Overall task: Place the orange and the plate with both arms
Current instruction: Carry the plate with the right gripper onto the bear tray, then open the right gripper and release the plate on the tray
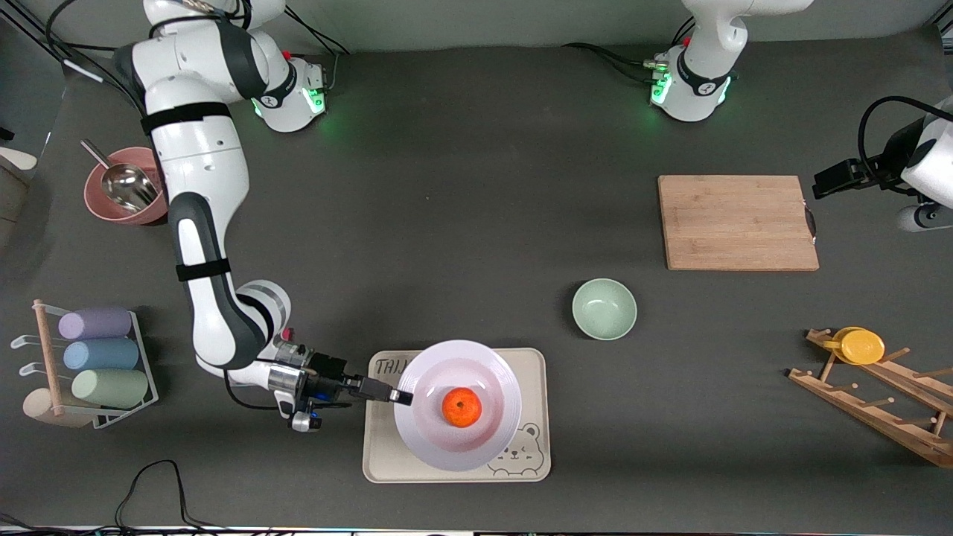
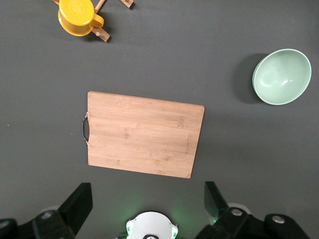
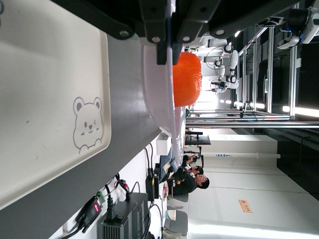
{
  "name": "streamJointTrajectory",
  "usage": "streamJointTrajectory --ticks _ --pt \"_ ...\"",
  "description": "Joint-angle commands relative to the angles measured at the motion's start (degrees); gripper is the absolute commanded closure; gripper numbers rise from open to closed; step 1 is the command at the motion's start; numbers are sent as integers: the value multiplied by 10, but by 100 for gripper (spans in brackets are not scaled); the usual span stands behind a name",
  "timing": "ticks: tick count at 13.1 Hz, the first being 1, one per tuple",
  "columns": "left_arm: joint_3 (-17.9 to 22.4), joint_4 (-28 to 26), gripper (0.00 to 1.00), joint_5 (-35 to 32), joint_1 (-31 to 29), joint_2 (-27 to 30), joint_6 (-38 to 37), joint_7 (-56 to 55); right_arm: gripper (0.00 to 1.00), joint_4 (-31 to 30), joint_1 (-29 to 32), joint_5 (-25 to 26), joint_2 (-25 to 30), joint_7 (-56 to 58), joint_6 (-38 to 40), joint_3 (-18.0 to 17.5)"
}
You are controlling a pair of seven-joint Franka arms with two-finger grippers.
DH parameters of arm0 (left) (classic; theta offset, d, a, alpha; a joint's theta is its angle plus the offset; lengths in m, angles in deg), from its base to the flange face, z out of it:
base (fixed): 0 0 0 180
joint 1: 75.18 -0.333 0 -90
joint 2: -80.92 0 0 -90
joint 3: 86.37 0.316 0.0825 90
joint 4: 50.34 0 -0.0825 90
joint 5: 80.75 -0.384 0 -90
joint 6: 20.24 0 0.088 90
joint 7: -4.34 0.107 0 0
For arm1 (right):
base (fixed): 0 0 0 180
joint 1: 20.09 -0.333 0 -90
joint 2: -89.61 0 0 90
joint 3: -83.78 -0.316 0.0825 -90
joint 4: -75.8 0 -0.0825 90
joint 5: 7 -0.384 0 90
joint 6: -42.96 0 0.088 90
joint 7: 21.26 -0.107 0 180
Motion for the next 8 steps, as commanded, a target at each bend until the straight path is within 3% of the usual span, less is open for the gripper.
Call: streamJointTrajectory --ticks 1,6,8 --pt "3 10 0 -7 8 1 -17 -1 100 41 5 13 -28 -22 5 1" --pt "4 10 0 -8 5 2 -23 0 100 40 0 16 -69 -13 -4 1" --pt "5 10 0 -8 1 2 -30 0 100 40 -1 43 -77 -9 -12 2"
